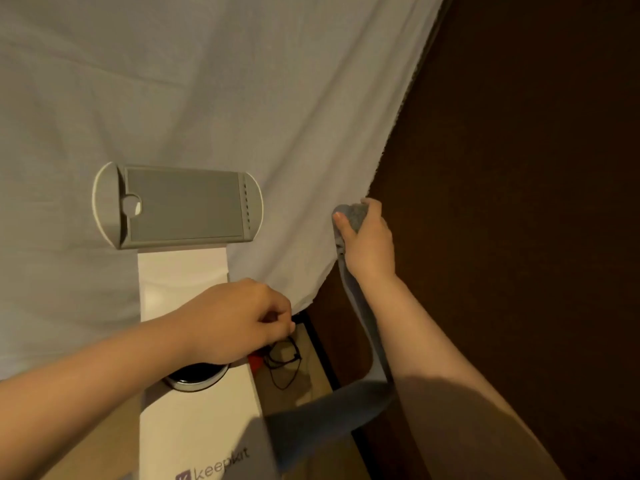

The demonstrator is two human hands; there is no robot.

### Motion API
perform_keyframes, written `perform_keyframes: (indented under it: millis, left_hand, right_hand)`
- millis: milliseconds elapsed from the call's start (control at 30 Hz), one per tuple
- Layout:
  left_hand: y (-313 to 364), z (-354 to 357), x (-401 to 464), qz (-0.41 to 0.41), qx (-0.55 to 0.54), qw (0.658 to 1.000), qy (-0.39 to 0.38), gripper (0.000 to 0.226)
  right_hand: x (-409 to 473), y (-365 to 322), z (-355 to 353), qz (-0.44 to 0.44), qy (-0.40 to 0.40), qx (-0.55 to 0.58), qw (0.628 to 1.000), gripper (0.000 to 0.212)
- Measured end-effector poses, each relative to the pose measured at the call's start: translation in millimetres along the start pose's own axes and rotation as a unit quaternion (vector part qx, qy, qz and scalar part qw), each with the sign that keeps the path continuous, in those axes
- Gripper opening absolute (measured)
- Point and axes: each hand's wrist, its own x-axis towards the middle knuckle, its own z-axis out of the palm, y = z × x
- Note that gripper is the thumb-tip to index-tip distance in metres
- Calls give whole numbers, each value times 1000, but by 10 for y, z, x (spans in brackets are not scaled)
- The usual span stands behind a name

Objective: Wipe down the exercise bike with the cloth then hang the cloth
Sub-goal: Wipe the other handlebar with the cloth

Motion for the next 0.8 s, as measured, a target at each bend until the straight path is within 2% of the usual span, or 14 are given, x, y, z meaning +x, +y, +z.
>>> perform_keyframes:
  millis: [33,133,200,300,400,500,600,700,800]
  left_hand:
    - [-4,-8,-2,-2,-17,1000,2,24]
    - [-1,-24,-3,-11,-107,994,31,20]
    - [1,-32,0,-17,-137,989,51,19]
    - [-2,-22,11,-14,-122,991,45,18]
    - [-17,-26,3,-16,-121,992,44,17]
    - [-16,-22,-6,-14,-123,991,41,18]
    - [-3,-20,-1,-17,-103,994,39,17]
    - [-12,-25,-8,-21,-121,992,42,16]
    - [-12,-33,-18,-19,-135,990,38,17]
  right_hand:
    - [-32,-15,31,-4,-2,4,1000,53]
    - [-330,179,7,-38,5,-96,995,54]
    - [-302,237,-69,-30,-5,-131,991,54]
    - [70,23,-28,-49,-2,-44,998,47]
    - [-22,-75,97,-58,28,37,997,46]
    - [-326,89,104,-58,55,-49,996,59]
    - [21,-15,135,-53,55,-69,995,48]
    - [174,-117,219,-134,21,-63,989,39]
    - [-115,122,182,-196,18,-104,975,46]
